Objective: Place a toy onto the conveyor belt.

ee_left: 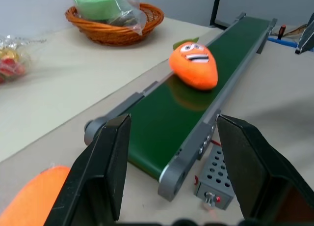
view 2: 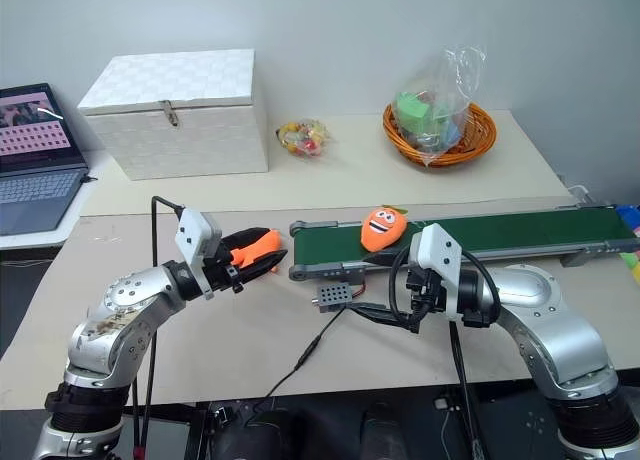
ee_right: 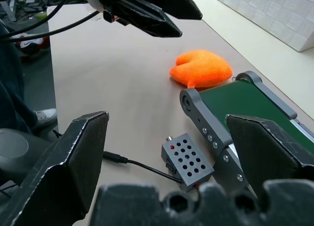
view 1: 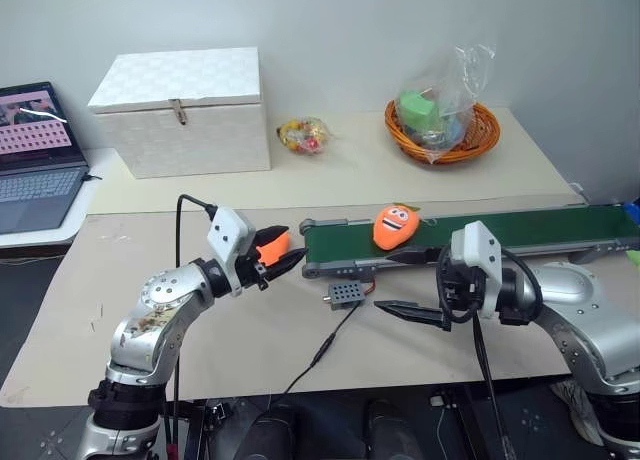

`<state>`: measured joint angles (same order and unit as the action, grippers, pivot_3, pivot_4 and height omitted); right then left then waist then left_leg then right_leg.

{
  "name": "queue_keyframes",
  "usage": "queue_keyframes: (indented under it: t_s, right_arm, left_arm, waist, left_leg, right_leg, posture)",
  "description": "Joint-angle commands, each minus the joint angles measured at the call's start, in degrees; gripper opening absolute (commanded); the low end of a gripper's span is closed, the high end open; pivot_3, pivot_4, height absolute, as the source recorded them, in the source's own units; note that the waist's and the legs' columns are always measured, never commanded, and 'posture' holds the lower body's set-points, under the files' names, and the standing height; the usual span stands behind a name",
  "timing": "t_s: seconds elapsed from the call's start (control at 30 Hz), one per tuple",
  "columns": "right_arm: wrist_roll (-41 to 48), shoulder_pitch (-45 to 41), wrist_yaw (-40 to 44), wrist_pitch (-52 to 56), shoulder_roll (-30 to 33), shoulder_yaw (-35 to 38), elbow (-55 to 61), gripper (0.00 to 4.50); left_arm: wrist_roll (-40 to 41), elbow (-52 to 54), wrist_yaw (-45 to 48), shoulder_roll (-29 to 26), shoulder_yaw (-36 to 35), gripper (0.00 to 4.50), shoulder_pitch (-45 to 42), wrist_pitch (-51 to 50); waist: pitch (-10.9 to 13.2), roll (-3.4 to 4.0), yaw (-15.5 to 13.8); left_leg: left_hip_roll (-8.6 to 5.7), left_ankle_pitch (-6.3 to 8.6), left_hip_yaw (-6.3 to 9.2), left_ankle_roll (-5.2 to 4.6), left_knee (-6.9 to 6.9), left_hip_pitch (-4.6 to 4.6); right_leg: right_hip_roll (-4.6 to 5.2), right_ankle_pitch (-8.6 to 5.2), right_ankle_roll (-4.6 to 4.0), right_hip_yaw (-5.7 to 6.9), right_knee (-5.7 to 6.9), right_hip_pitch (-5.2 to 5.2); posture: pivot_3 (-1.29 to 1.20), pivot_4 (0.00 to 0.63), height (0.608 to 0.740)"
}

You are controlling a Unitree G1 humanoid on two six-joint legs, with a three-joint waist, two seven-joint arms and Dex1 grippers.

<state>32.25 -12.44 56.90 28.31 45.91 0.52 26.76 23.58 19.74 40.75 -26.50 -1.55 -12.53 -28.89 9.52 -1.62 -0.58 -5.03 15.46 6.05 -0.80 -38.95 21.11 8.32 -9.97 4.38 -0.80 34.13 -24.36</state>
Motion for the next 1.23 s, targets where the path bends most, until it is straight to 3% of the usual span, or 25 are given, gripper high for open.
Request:
queue_keyframes:
  t_s: [0.03, 1.23]
  right_arm:
    - [0.38, -0.24, 0.34, -0.23, 0.43, 1.23, 0.68, 4.5]
    - [-0.41, -1.02, 0.85, -0.88, -0.23, 0.55, -0.31, 4.5]
  left_arm:
    - [-0.07, 1.02, -0.85, -0.18, -0.71, 2.94, 0.29, 1.52]
    - [0.46, -0.1, -0.86, 0.28, -0.37, 2.94, -1.12, 3.55]
  waist:
    - [0.0, 0.0, -0.04]
    - [0.0, 0.0, -0.02]
  left_leg:
    - [0.0, 0.0, 0.0, 0.0, 0.0, 0.0]
    - [0.0, 0.0, 0.0, 0.0, 0.0, 0.0]
  right_leg:
    - [0.0, 0.0, 0.0, 0.0, 0.0, 0.0]
    - [0.0, 0.0, 0.0, 0.0, -0.01, 0.0]
  posture:
    - [0.0, 0.15, 0.74]
    - [0.0, 0.15, 0.74]
